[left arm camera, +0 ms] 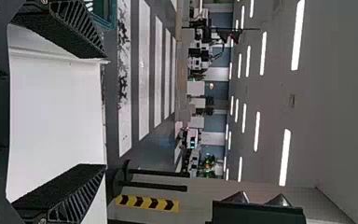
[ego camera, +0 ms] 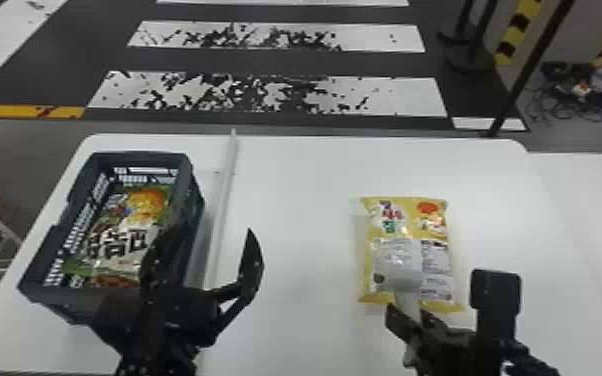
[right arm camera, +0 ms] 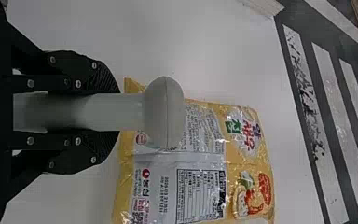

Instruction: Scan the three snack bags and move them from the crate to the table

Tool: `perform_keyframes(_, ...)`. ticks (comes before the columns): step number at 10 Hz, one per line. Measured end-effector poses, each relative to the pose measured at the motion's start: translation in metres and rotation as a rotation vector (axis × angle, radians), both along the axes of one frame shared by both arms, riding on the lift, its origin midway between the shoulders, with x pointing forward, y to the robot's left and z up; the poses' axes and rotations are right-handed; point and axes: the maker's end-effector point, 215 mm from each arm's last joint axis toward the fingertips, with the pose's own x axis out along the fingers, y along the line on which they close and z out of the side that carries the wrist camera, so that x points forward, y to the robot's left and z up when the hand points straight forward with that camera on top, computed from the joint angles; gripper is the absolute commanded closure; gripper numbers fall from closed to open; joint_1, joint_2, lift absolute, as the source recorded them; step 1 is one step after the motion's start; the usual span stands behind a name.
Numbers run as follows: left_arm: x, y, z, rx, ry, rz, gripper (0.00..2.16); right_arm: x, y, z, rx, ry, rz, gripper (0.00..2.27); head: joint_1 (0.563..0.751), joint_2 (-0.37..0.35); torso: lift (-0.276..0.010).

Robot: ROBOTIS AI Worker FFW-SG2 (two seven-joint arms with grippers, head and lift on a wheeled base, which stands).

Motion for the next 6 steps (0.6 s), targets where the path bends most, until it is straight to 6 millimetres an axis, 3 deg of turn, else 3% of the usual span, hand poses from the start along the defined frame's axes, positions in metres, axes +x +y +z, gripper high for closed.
perform_keyframes(2, 0.000, 0.000, 0.002, -0.003, -0.005, 0.003, 0.03, 0.012, -0.015, 0.039, 0.018, -0.116, -0.038, 2.24, 0.695, 0.002, -0.062)
perform_keyframes(3, -0.001, 0.001, 0.003, -0.004, -0.006, 0.005, 0.03, 0.018, -0.033, 0.058, 0.033, -0.151, -0.061, 2.24, 0.695, -0.025, -0.062)
perform_keyframes(4, -0.003, 0.002, 0.005, -0.006, -0.009, 0.010, 0.03, 0.027, -0.057, 0.071, 0.046, -0.173, -0.086, 2.25, 0.695, -0.062, -0.062)
perform_keyframes(6, -0.006, 0.005, 0.006, -0.007, -0.014, 0.017, 0.03, 0.054, -0.114, 0.076, 0.037, -0.198, -0.142, 2.25, 0.695, -0.128, -0.062)
